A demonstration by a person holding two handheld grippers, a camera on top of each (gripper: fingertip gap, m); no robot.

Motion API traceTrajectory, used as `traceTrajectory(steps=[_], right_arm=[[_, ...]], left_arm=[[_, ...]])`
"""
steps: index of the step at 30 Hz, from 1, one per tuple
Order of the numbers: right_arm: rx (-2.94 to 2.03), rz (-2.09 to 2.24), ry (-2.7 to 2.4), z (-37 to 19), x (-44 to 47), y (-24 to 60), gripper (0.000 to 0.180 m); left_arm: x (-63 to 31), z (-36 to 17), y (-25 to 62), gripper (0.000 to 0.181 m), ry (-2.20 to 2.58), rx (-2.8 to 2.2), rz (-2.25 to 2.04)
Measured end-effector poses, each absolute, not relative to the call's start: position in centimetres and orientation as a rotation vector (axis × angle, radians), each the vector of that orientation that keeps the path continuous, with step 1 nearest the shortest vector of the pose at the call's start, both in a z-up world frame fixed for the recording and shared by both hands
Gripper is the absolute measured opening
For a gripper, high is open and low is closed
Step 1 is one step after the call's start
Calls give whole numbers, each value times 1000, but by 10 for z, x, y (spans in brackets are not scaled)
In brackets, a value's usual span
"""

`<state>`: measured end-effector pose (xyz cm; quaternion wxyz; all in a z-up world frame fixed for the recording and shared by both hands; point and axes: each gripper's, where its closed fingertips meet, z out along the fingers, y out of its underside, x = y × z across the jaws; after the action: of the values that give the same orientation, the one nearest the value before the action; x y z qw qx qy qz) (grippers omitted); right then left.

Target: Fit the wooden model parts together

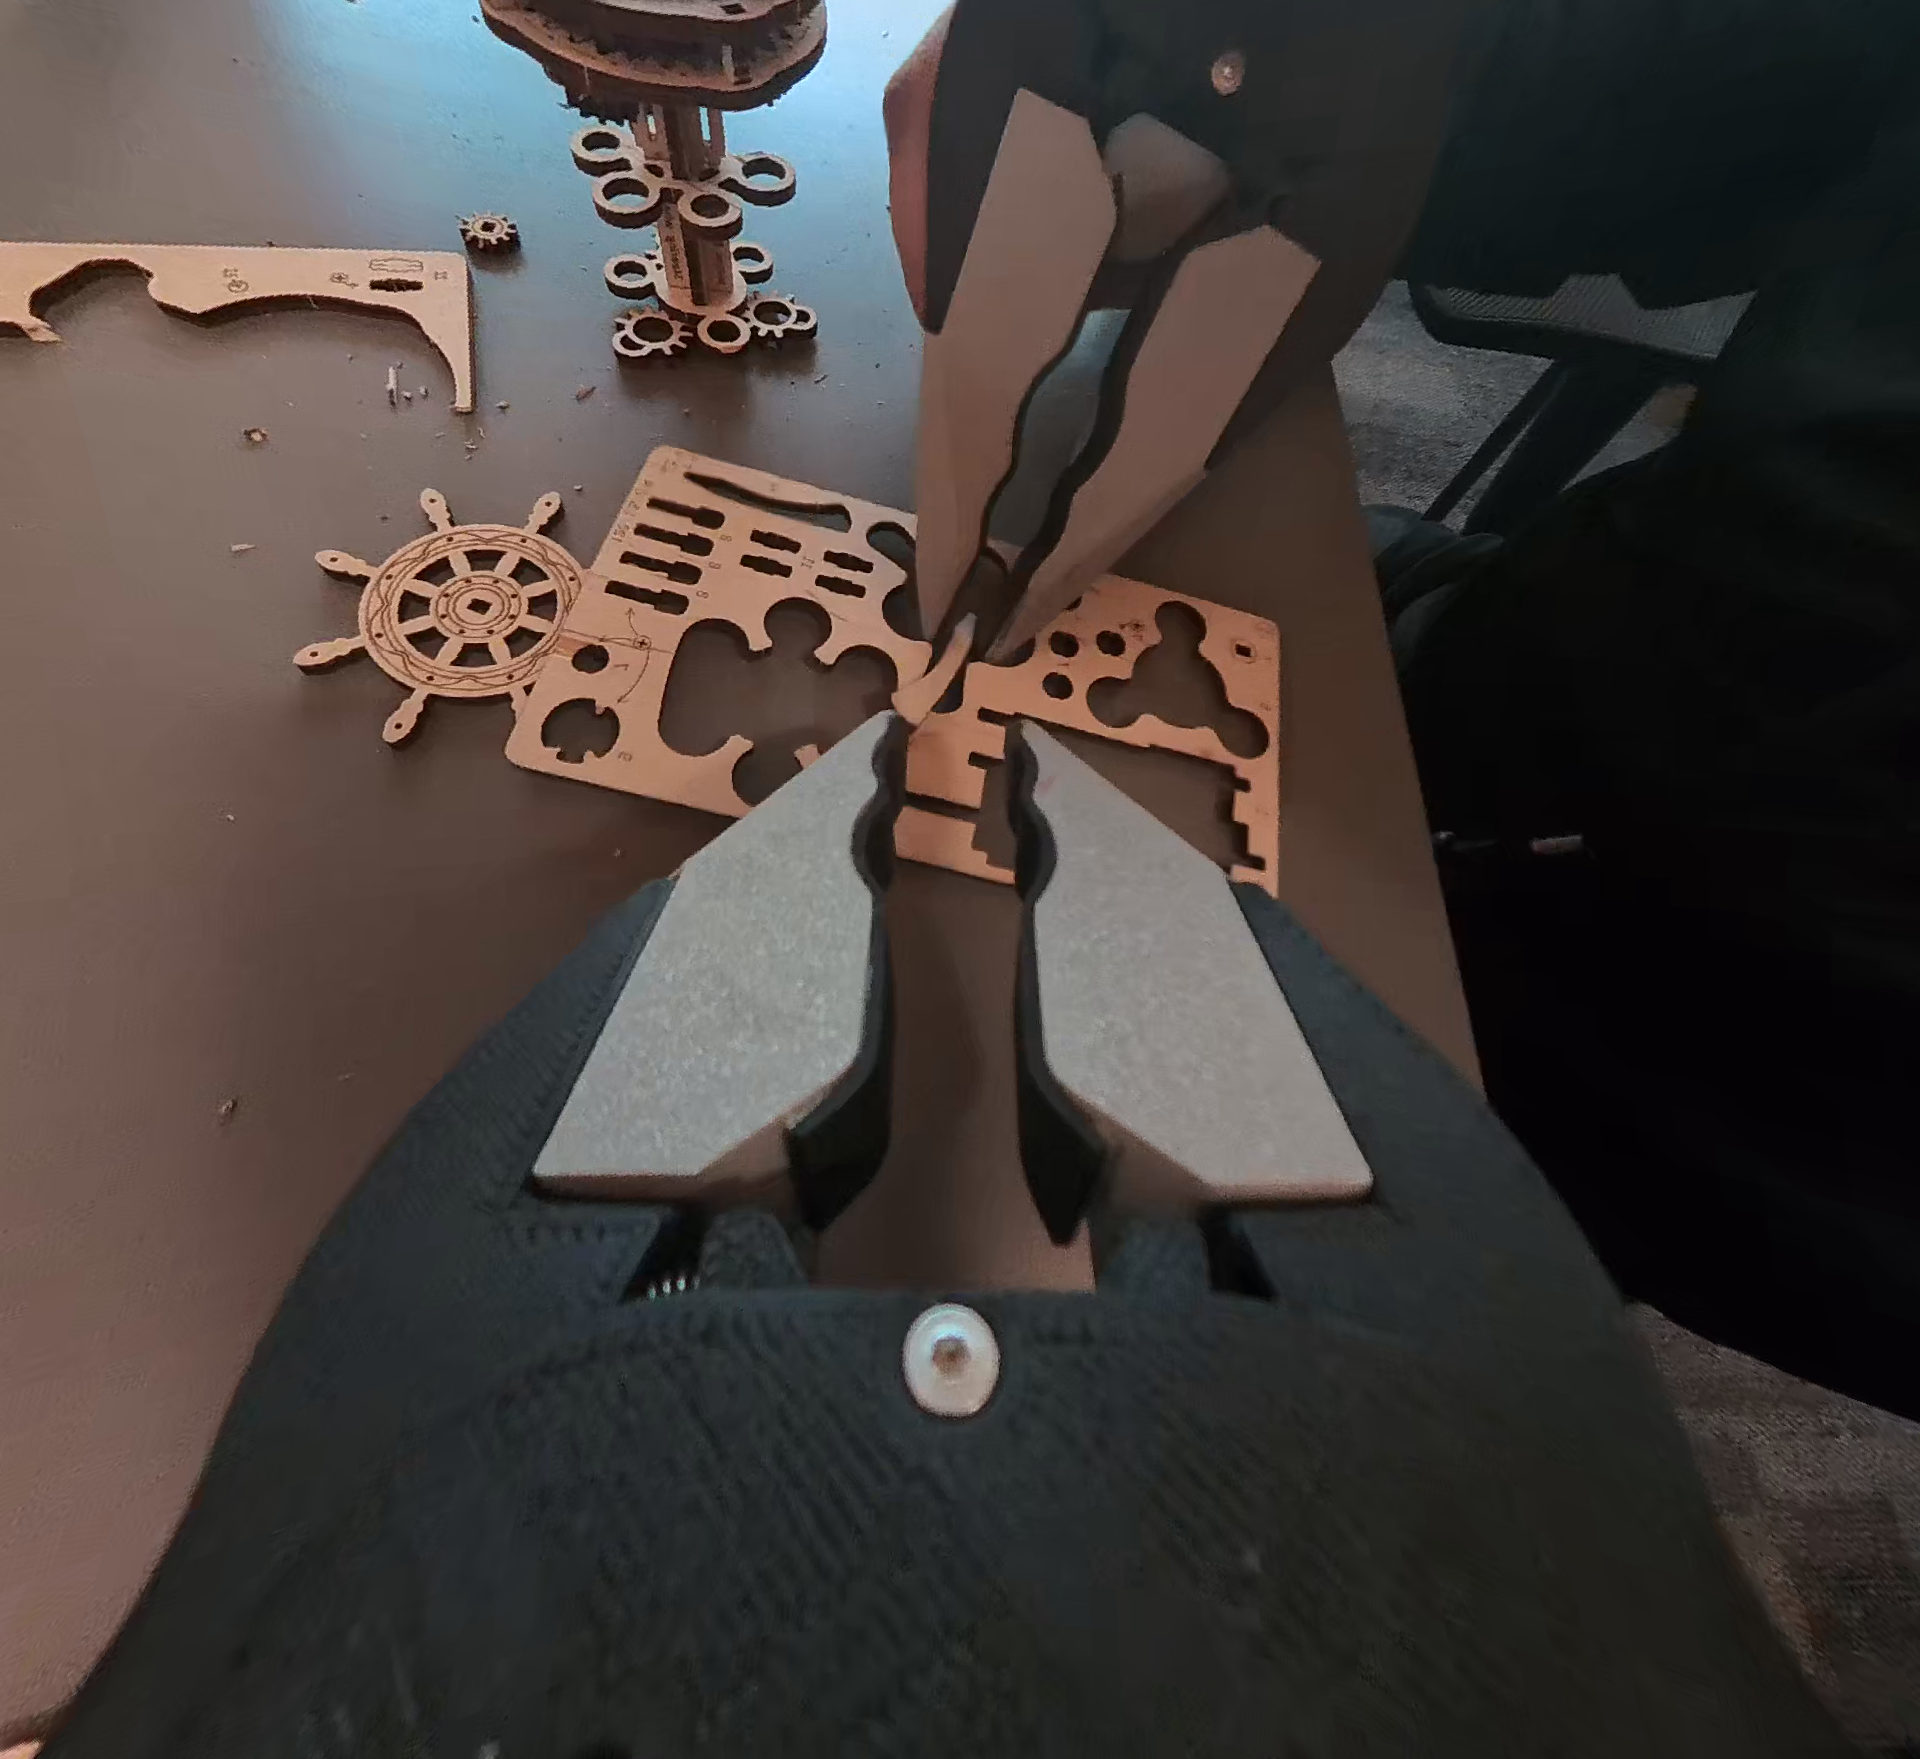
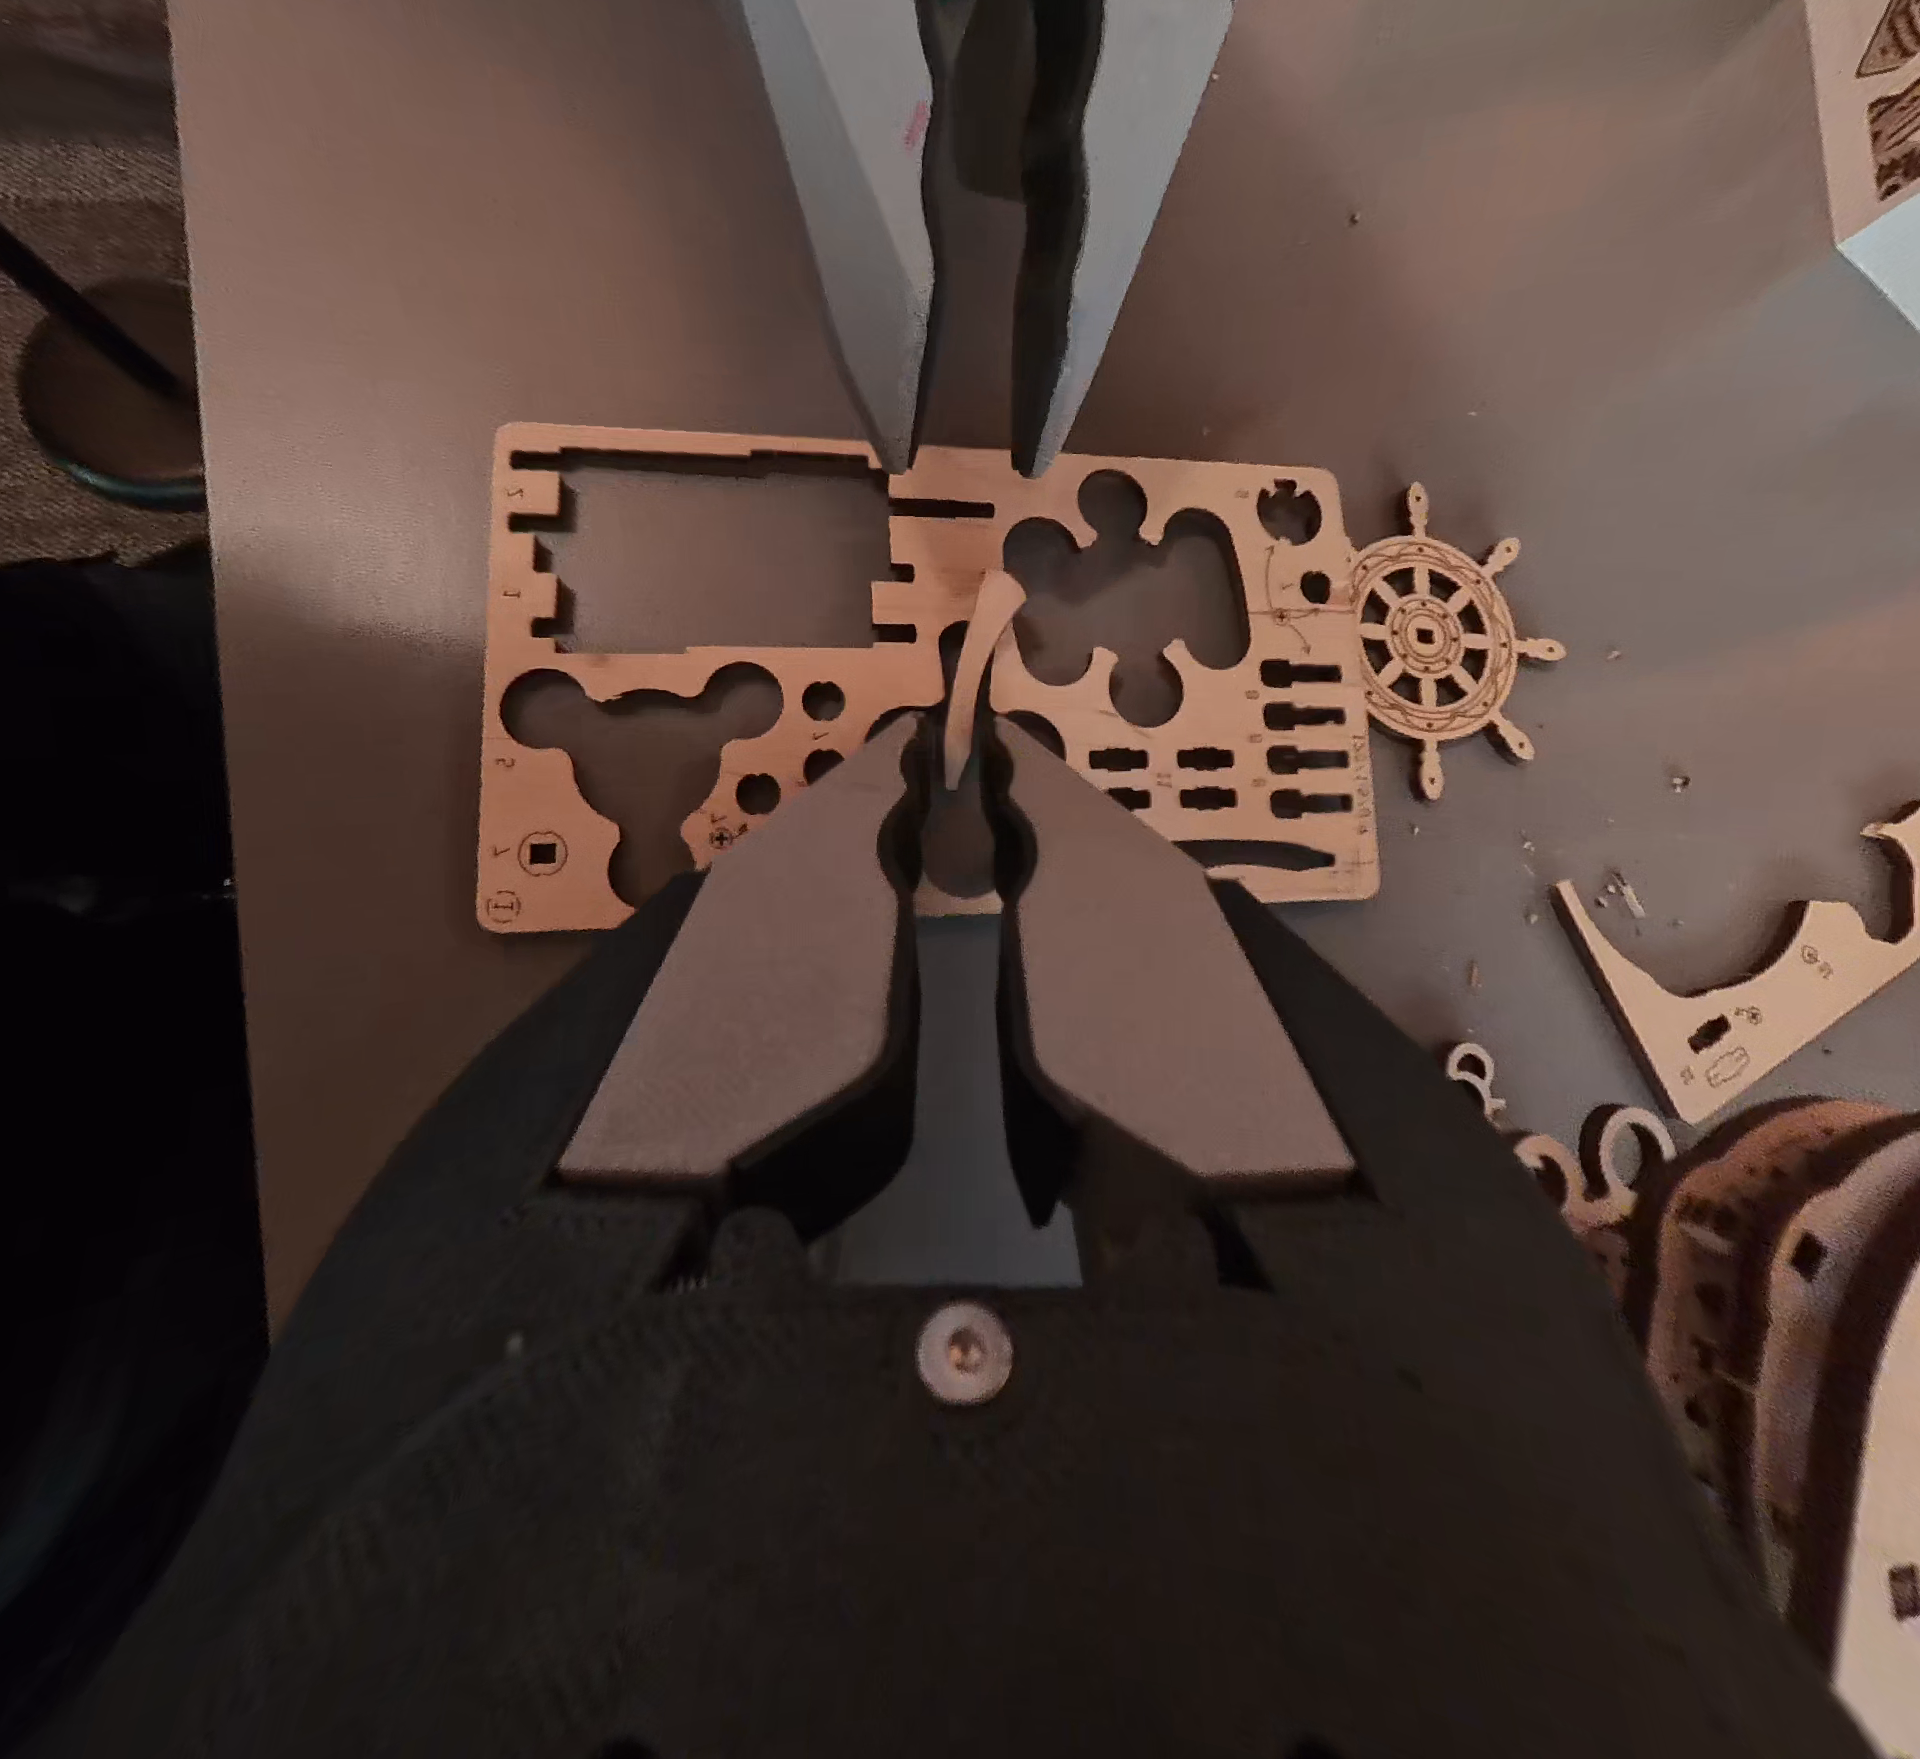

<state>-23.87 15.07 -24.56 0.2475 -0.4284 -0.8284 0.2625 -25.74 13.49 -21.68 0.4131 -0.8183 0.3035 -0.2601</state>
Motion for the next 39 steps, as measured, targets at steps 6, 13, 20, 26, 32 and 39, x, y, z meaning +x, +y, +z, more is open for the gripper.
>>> traceTrajectory(steps=[6, 13, 20, 26, 32, 39], right_arm=[[-1146, 684, -2258, -246, -242, 152, 2], [-1109, 761, -2175, -233, -246, 153, 2], [-985, 750, -2033, -210, -251, 160, 1], [-794, 614, -1943, -197, -253, 159, 1], [-939, 771, -1906, -194, -254, 169, 1], [-803, 635, -1873, -188, -254, 164, 1]], left_arm=[[-257, -216, 135, 16, 752, -2058, -655], [-261, -214, 137, 15, 711, -2059, -668], [-269, -213, 141, 16, 677, -2056, -655], [-268, -198, 145, 22, 601, -1984, -742], [-269, -191, 147, 24, 647, -1925, -647], [-259, -182, 149, 26, 599, -1876, -740]])
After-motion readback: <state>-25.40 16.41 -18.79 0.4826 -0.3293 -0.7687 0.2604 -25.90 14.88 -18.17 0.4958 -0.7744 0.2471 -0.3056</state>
